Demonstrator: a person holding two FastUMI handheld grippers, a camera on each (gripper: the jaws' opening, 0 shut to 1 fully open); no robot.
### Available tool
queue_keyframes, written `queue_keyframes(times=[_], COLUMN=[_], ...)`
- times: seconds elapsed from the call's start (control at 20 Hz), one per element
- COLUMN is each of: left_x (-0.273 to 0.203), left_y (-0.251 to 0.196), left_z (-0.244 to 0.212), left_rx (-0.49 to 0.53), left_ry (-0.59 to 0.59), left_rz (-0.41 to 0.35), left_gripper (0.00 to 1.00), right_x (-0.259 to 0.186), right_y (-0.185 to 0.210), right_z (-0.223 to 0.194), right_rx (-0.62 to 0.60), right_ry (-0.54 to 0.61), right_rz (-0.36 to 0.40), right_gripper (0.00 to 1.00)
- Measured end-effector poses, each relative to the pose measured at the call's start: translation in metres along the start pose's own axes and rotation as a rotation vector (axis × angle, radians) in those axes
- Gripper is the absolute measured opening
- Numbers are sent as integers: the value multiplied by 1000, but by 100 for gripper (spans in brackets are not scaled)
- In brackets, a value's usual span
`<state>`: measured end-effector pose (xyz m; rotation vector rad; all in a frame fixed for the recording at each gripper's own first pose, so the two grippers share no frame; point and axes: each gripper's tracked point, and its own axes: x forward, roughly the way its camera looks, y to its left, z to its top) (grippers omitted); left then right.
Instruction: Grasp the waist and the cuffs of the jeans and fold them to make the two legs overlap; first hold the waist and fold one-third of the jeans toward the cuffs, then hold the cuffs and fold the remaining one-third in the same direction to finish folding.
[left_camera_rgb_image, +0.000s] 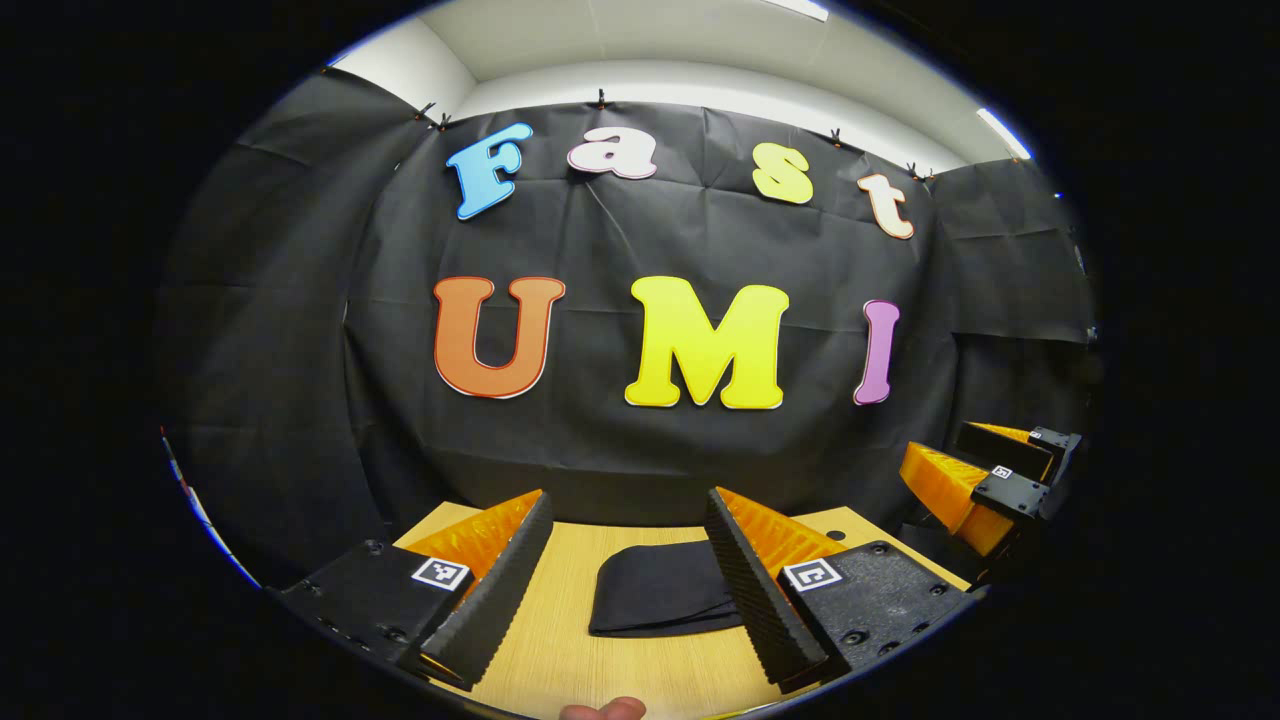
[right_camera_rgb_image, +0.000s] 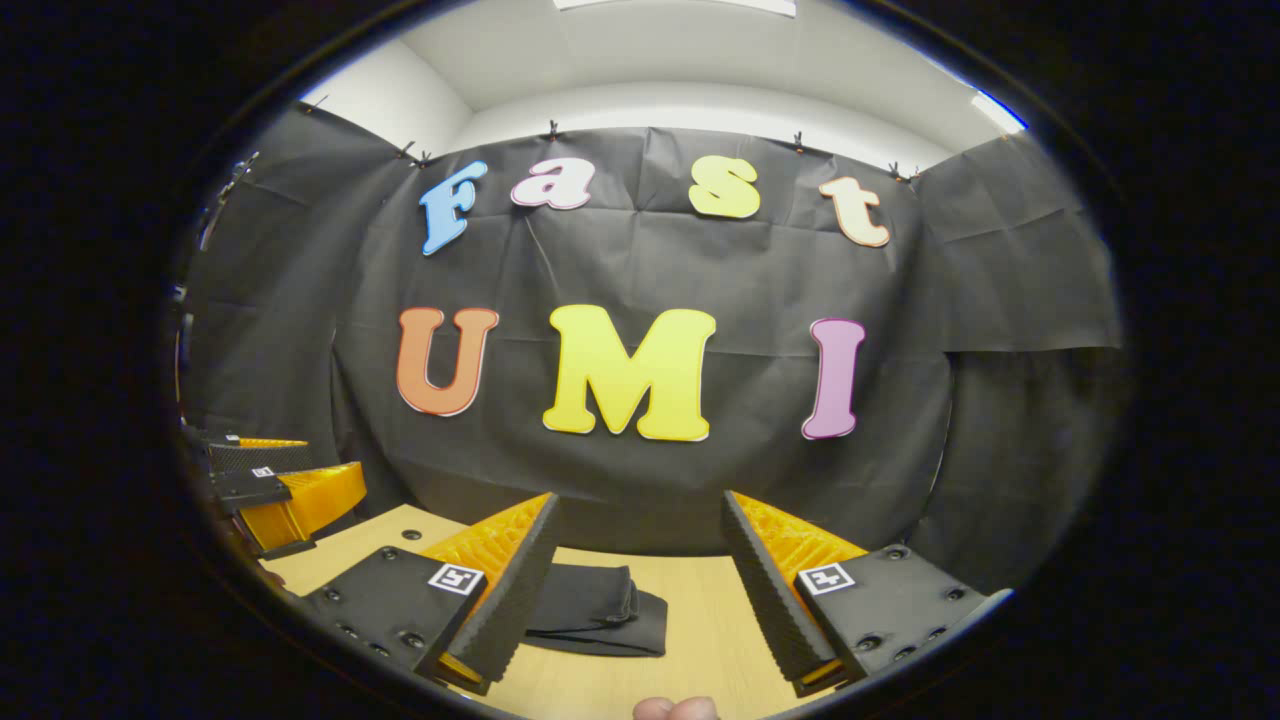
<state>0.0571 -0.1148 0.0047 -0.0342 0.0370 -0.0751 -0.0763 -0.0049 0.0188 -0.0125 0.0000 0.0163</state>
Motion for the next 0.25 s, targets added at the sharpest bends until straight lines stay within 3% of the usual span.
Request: queue_keyframes(times=[0.25], left_x=[4], left_y=[2], left_z=[-1], left_rx=[9], left_ry=[-1], left_rz=[7], left_gripper=[98], right_x=[6], right_y=[-1], right_z=[-6], right_rx=[9], right_ry=[21], right_rz=[-12], right_gripper=[99])
